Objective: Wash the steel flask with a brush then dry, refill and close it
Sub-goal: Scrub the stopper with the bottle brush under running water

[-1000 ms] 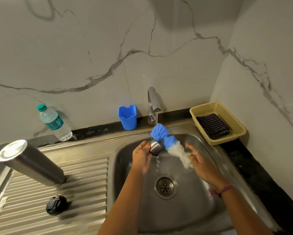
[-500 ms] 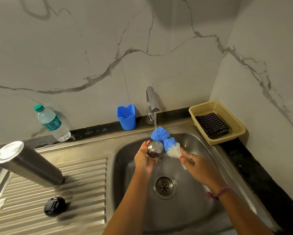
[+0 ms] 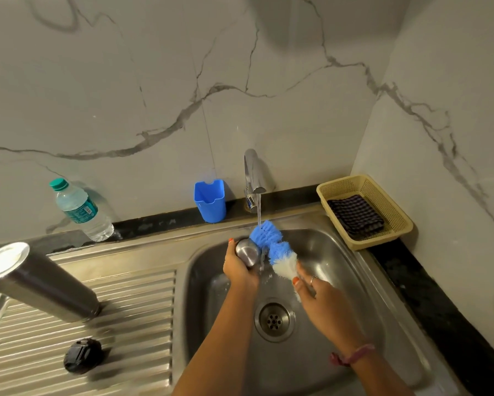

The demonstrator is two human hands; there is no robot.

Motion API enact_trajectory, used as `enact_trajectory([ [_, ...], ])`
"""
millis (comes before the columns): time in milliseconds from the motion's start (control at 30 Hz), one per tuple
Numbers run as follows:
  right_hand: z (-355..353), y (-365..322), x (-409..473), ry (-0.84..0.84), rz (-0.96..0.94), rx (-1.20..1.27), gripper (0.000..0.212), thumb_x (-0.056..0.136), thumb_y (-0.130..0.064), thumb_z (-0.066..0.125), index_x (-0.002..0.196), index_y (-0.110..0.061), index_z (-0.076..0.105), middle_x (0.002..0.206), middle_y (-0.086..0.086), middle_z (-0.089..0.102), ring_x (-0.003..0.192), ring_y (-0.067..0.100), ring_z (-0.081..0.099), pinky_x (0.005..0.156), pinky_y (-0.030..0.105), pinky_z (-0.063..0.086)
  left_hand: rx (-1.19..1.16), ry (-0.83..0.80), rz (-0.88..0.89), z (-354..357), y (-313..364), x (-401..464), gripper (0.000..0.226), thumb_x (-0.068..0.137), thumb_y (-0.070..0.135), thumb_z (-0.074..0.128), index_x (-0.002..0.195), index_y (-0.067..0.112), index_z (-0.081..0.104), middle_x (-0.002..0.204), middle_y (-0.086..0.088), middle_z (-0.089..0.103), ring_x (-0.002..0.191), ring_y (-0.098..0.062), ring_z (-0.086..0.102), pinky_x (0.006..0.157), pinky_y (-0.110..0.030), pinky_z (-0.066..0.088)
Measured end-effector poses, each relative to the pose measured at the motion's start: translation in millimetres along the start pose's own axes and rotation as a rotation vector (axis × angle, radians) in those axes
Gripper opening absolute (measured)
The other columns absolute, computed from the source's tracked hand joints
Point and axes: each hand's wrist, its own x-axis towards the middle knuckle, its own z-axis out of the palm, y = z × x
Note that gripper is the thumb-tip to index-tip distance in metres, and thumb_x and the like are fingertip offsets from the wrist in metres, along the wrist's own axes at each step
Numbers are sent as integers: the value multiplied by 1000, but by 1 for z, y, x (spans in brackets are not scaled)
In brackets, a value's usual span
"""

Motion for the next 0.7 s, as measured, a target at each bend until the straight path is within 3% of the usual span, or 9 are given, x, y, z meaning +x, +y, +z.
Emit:
enact_trajectory([
  [100,12,-4,0,41,-67,-17,45,98,-44,41,142,-47,29,99,-6,72,81,4,64,74,24,54,-15,-47,-7,3,-3,-2,22,95,26,64,108,8,61,99,-15,72,84,-29,72,74,-42,60],
  [167,13,1,2,53,-71,-40,46,99,-43,40,143,-46,27,98,-4,72,83,7,65,76,27,55,5,-73,1,2,-3,-1,33,92,30,68,115,8,61,106,-17,73,94,-32,72,86,-46,59],
  [300,9,19,0,24,-5,6,45,99,-39,43,142,-41,33,107,-2,72,88,8,66,74,18,51,48,-118,40,3,2,6,36,89,36,71,115,14,60,113,-14,69,105,-32,67,94,-48,55],
  [433,20,18,0,94,-14,90,45,98,-42,44,142,-39,37,108,-6,71,81,1,63,62,4,43,57,-217,-21,8,5,8,43,88,31,72,123,13,56,120,-20,68,111,-35,67,102,-52,50],
  [500,20,14,4,148,-57,120,45,97,-41,45,141,-39,39,105,-8,71,81,-1,62,66,5,44,97,-268,-15,7,3,11,52,89,32,71,133,11,51,123,-20,67,110,-35,68,100,-53,52],
  [633,14,15,4,164,-171,-9,45,97,-40,44,139,-48,28,70,-8,63,60,3,56,56,14,44,76,-356,-25,2,0,13,68,85,41,71,141,13,45,132,-20,63,115,-36,66,96,-55,53],
  [700,10,21,9,157,-120,9,46,98,-40,43,141,-46,31,79,-7,68,66,2,60,61,17,50,44,-364,-35,1,1,10,69,81,41,71,139,14,43,134,-23,59,114,-38,65,99,-56,50],
])
